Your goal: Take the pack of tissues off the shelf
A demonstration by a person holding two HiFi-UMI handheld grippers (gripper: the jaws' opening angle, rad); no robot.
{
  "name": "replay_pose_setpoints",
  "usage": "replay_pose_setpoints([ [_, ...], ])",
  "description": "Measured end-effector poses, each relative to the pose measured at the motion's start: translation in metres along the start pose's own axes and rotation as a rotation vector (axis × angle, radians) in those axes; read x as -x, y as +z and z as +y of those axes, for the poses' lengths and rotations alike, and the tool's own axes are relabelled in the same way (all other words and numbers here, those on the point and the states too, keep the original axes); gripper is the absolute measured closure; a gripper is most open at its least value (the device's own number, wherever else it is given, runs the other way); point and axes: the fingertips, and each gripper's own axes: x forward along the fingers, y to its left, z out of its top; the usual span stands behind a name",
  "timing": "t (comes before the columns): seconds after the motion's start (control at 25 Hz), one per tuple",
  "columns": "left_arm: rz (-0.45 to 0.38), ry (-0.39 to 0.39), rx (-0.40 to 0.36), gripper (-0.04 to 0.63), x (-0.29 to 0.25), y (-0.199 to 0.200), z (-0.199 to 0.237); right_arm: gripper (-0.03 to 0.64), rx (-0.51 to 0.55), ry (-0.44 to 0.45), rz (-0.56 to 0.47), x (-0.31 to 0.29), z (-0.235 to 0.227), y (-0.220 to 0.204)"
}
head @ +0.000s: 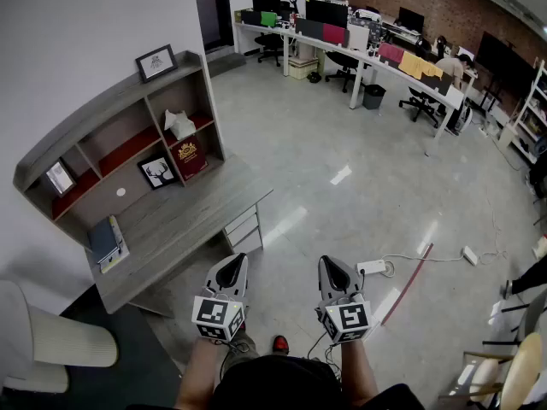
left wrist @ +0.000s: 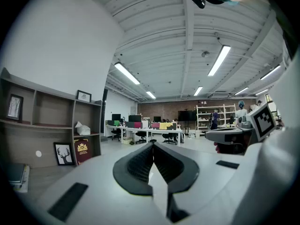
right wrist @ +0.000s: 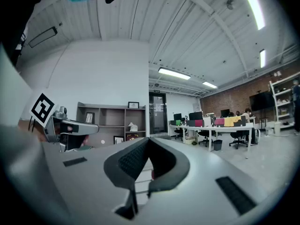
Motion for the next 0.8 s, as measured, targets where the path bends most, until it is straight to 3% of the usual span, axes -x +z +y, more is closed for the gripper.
replay_pose_setpoints([
  [0.4, 0.003, -0.002, -0.009, 0.588, -0.01, 0.001, -0.007, 0.591, -0.025, -0.008, 0.008, -0.003, -0.016, -0.003],
  [0.8, 0.046, 0.012, -0.002, 0.588, -0.039, -0.008, 0.013, 0.589, -0.04, 0.001, 0.063, -0.034, -0.023, -0.019],
])
